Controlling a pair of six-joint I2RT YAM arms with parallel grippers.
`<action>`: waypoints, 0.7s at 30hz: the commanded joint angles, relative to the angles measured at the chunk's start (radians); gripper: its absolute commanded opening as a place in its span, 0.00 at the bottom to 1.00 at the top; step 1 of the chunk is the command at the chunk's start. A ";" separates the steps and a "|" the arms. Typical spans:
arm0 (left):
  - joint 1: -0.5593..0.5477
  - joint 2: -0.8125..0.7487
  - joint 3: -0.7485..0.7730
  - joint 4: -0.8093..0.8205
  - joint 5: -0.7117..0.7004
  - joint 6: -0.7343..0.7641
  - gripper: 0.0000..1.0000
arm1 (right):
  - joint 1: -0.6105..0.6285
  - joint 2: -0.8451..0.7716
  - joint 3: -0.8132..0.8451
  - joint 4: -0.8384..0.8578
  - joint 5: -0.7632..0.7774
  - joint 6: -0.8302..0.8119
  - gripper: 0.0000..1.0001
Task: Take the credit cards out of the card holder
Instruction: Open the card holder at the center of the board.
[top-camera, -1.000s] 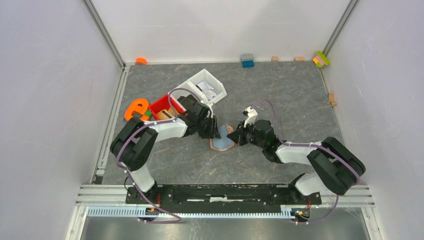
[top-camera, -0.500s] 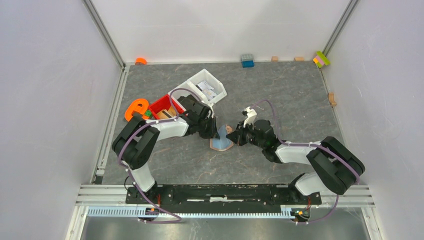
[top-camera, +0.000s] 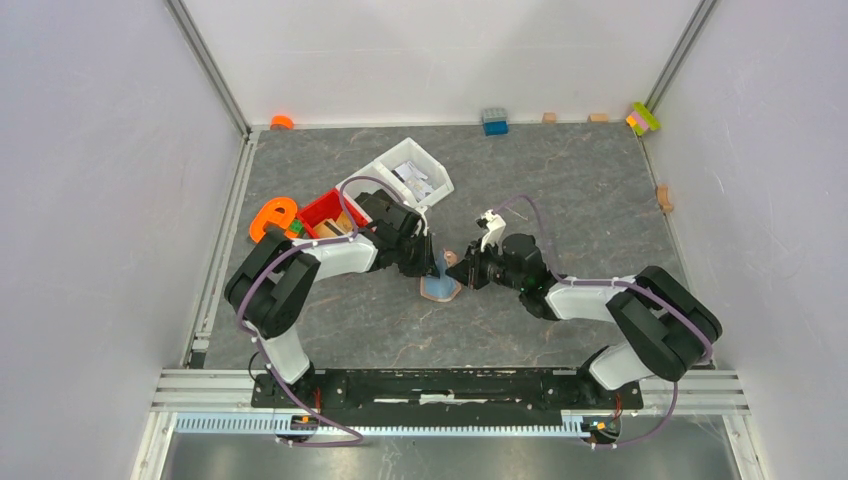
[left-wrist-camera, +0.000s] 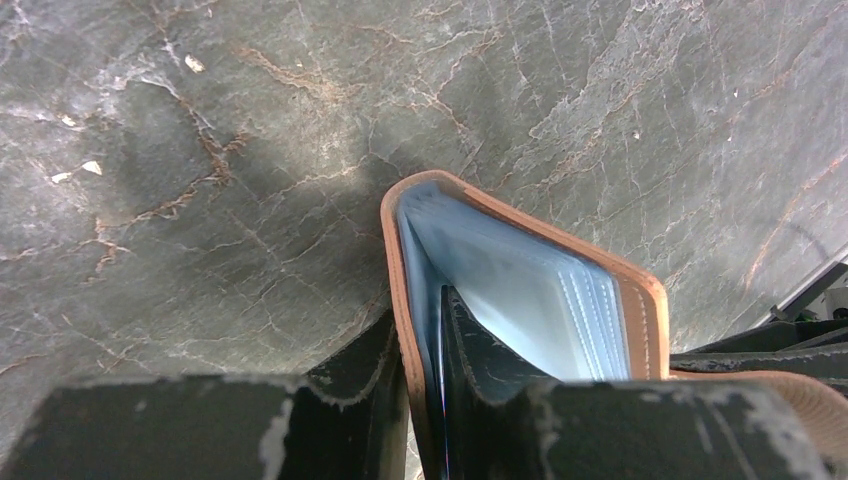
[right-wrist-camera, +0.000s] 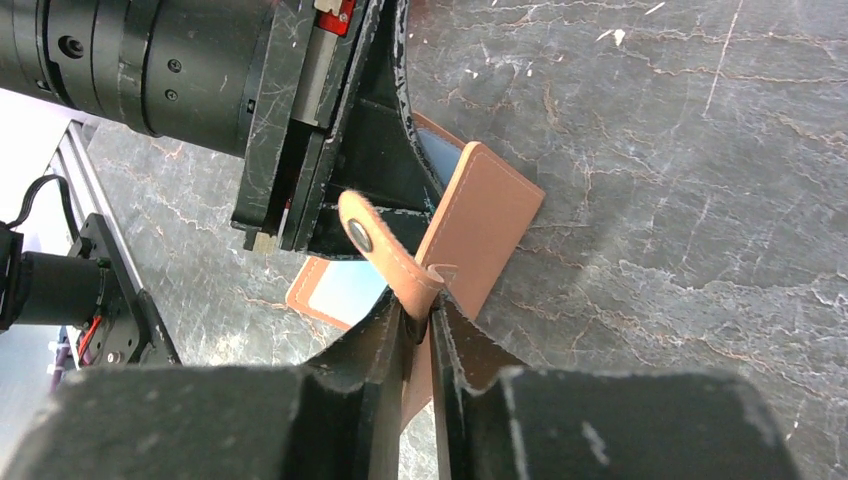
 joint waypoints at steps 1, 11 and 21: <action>-0.008 0.028 0.019 -0.010 0.023 0.012 0.23 | 0.010 0.029 0.021 -0.049 -0.012 -0.020 0.21; -0.007 0.027 0.019 -0.010 0.026 0.011 0.23 | 0.010 0.023 0.024 -0.067 0.007 -0.021 0.35; -0.007 0.027 0.019 -0.007 0.032 0.011 0.23 | 0.010 0.043 0.009 0.022 -0.075 0.014 0.24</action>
